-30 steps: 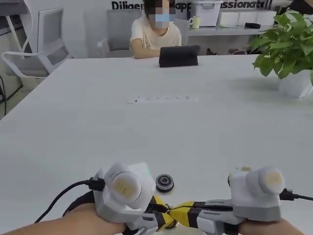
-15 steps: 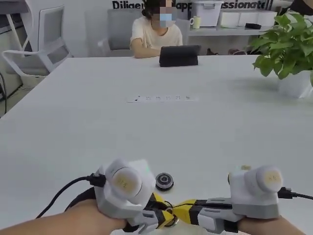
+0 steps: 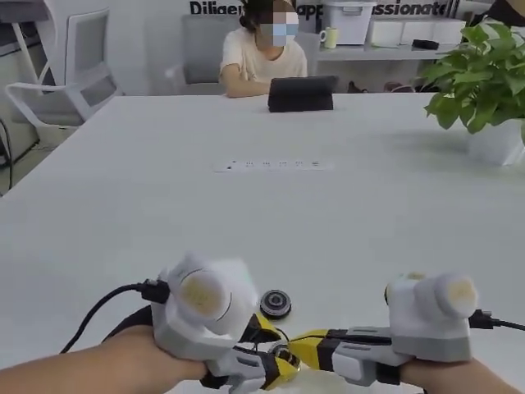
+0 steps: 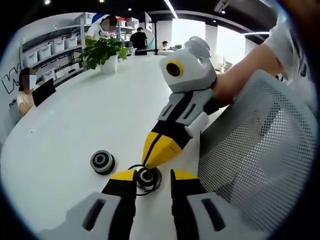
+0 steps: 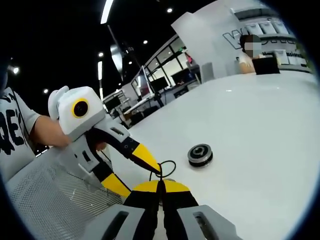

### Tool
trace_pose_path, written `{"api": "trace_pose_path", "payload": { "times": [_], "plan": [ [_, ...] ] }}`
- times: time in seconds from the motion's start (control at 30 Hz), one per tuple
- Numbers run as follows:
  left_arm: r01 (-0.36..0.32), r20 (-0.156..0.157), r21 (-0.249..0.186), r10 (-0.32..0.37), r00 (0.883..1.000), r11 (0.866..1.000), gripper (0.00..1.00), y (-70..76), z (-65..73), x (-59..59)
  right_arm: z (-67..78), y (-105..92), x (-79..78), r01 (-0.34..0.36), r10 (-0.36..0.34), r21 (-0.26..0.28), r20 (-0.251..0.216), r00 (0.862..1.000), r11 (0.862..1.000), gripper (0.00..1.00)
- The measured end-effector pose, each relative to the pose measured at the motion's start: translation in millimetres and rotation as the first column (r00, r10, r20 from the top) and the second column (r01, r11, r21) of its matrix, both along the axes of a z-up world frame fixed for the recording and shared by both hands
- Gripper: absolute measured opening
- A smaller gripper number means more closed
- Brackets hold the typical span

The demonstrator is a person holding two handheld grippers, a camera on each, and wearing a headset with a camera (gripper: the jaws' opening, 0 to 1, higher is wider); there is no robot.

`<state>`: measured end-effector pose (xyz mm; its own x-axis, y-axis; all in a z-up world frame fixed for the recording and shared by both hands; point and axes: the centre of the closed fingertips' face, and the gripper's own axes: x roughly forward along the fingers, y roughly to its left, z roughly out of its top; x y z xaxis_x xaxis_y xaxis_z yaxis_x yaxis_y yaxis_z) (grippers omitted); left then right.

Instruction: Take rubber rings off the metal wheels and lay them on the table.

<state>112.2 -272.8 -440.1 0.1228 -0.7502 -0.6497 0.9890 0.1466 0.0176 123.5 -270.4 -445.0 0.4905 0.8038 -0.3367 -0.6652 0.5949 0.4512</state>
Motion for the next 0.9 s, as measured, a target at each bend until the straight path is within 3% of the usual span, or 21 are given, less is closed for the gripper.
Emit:
{"api": "trace_pose_path", "payload": {
  "times": [0.47, 0.9],
  "plan": [
    [-0.036, 0.004, -0.076, 0.037, 0.999, 0.996, 0.34, 18.2, 35.9, 0.4, 15.3, 4.7, 9.2, -0.019, 0.019, 0.025, 0.014, 1.0, 1.0, 0.0],
    [-0.089, 0.021, -0.103, 0.092, 0.996, 0.991, 0.51, 44.4, 54.6, 8.0, 24.8, 19.2, 18.9, -0.071, 0.071, 0.013, 0.023, 0.997, 0.997, 0.0]
  ]
}}
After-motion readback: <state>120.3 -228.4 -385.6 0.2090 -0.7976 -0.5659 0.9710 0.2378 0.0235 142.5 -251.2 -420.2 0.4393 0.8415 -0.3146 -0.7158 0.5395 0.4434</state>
